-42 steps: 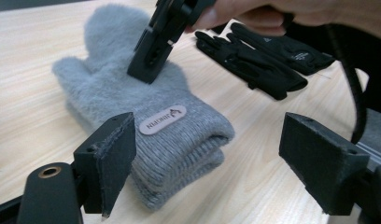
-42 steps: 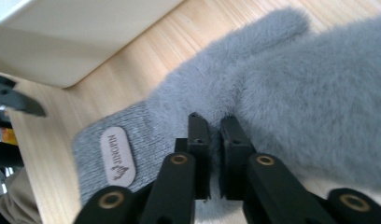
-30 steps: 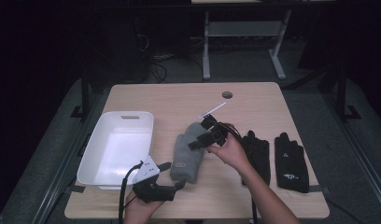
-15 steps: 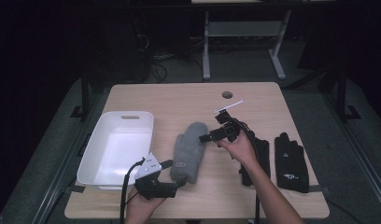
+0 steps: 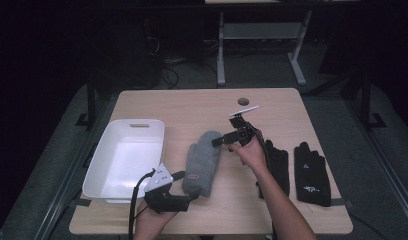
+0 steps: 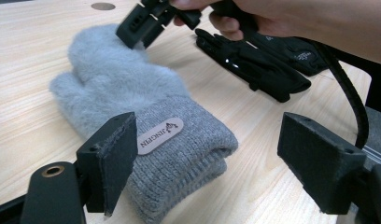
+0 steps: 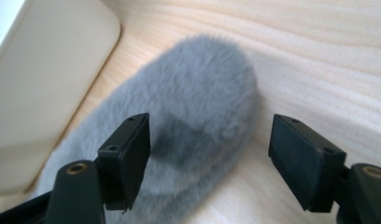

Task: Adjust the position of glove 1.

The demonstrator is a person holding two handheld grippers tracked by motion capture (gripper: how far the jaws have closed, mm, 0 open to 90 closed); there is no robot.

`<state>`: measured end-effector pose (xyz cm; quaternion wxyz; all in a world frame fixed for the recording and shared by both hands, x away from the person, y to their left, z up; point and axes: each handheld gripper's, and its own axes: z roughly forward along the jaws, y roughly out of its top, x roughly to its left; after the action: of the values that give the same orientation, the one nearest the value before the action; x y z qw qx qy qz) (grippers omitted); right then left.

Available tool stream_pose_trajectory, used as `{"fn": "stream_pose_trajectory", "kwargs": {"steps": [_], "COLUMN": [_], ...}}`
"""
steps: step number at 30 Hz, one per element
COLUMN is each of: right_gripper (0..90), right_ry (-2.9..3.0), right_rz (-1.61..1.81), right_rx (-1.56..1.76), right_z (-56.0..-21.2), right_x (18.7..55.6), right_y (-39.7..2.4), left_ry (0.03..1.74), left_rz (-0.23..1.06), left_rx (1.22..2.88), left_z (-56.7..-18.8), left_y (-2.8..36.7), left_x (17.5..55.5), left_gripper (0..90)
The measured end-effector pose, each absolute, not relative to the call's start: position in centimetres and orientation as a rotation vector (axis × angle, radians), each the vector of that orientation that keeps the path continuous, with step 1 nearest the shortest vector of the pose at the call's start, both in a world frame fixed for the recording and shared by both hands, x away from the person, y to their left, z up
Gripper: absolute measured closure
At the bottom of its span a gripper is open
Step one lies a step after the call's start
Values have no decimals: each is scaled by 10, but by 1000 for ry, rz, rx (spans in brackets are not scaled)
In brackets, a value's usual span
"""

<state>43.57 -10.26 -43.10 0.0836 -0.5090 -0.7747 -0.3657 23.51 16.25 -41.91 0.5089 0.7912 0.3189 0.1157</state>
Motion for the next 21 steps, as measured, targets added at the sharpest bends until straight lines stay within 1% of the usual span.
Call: {"fn": "stream_pose_trajectory", "kwargs": {"steps": [13, 16, 20, 21], "right_gripper": [290, 320, 404, 441], "right_ry": [-2277, -2275, -2261, -2265], "right_rz": [-1042, -1032, -1062, -1056], "right_rx": [-1555, -1556, -1568, -1570], "right_z": [-451, -457, -460, -460], "right_x": [445, 445, 442, 441], "right_y": [-91, -87, -86, -86], "left_ry": [760, 759, 756, 756], "left_rz": [278, 282, 286, 286], "left_rx": [1916, 1914, 1918, 1918], "left_z": [-419, -418, -418, -418], "left_y": [163, 164, 164, 164], "left_x": [235, 233, 233, 233], "left_gripper": [200, 200, 200, 200]}}
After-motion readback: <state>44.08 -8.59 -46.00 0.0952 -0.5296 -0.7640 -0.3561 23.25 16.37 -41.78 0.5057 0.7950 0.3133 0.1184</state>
